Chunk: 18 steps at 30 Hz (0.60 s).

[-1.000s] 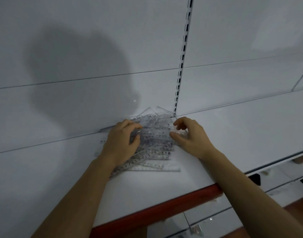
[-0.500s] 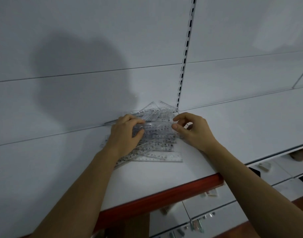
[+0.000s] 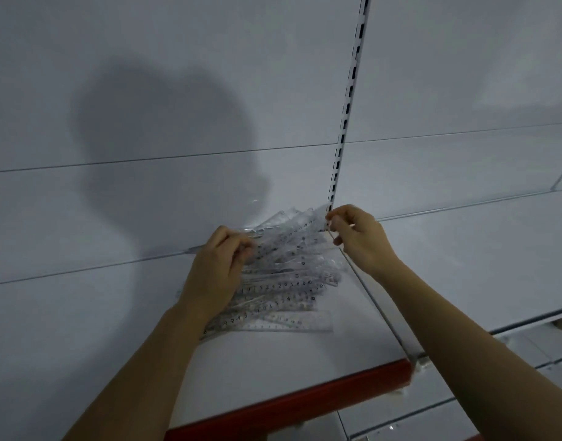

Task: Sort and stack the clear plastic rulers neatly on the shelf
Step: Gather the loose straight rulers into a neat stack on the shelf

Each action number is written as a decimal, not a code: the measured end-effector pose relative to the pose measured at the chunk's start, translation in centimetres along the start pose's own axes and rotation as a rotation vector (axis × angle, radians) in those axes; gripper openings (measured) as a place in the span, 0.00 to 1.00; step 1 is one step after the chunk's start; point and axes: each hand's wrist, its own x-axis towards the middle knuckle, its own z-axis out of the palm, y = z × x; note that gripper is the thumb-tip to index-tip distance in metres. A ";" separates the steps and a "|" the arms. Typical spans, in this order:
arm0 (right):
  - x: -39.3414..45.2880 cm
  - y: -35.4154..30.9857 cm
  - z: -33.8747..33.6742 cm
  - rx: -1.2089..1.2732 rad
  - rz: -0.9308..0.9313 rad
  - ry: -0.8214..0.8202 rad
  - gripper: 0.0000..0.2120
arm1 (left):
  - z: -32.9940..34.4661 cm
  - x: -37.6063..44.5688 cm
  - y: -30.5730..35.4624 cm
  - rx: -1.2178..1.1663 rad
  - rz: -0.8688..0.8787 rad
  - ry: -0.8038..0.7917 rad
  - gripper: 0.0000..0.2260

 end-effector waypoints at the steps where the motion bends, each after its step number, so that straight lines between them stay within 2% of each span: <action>1: 0.2 0.4 0.0 -0.152 -0.017 -0.081 0.10 | -0.1 0.0 0.1 -0.008 -0.005 0.018 0.04; 3: 0.2 0.9 0.7 -0.293 -0.010 -0.264 0.20 | -0.1 0.0 0.2 -0.030 -0.028 0.038 0.05; 5: 0.0 0.8 1.6 -0.267 0.026 -0.309 0.27 | 0.0 -0.1 0.3 -0.073 -0.077 0.068 0.06; 7: 0.4 0.8 2.4 -0.269 0.001 -0.250 0.24 | -0.1 -0.1 0.5 -0.105 -0.096 0.119 0.06; 10: 0.9 0.8 2.5 -0.223 0.009 -0.112 0.12 | -0.2 0.0 0.9 -0.130 -0.084 0.161 0.05; 13: 0.8 0.9 2.0 -0.182 0.061 -0.046 0.03 | -0.1 0.2 1.1 -0.136 -0.068 0.169 0.05; 17: 0.3 0.9 1.1 -0.117 0.119 -0.009 0.03 | 0.3 0.5 1.3 -0.173 -0.055 0.185 0.05; 18: 0.3 0.9 1.0 -0.150 0.096 -0.009 0.06 | 0.5 0.6 1.4 -0.177 -0.058 0.180 0.05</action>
